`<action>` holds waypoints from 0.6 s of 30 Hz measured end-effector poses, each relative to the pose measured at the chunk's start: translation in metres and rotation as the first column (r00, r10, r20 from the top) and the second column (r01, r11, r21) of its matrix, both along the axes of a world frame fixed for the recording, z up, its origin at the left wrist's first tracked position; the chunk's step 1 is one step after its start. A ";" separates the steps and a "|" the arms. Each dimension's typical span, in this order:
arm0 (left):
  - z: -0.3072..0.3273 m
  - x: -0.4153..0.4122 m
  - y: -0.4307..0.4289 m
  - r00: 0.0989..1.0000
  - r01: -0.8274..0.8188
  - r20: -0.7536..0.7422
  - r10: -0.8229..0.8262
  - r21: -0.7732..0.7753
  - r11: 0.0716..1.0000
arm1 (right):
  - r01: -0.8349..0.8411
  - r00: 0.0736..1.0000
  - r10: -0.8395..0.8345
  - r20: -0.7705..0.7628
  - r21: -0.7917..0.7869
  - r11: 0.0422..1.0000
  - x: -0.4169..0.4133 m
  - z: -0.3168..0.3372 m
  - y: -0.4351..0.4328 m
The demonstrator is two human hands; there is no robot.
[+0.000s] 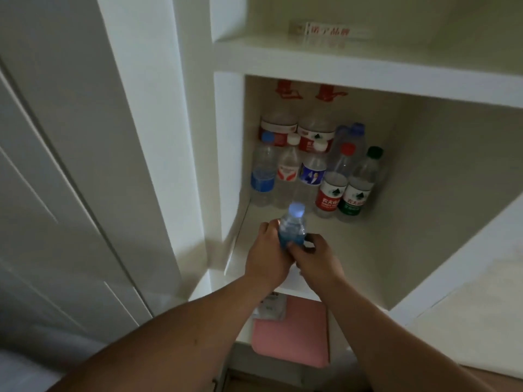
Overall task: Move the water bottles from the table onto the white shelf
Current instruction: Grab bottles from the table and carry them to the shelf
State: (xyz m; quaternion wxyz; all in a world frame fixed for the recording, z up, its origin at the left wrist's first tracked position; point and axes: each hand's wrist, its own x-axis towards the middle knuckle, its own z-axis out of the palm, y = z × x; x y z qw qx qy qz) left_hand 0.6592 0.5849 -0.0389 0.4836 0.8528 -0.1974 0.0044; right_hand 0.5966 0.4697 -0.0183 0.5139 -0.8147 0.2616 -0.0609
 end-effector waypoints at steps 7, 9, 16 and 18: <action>-0.032 0.027 -0.005 0.968 -0.236 0.059 0.242 -0.096 0.967 | 0.004 1.000 -0.004 0.003 -0.092 0.996 0.057 -0.010 0.005; -0.038 0.027 -0.004 0.948 -0.312 0.040 0.317 -0.092 0.946 | -0.006 1.000 0.004 -0.023 -0.094 0.996 0.075 -0.013 0.006; -0.052 0.059 -0.005 0.973 -0.219 0.068 0.218 0.000 0.976 | -0.066 0.997 0.061 -0.043 -0.135 0.989 0.120 -0.026 0.014; -0.054 0.065 -0.002 0.962 -0.266 0.045 0.268 -0.044 0.963 | -0.088 0.995 0.081 -0.050 -0.145 0.986 0.126 -0.030 0.019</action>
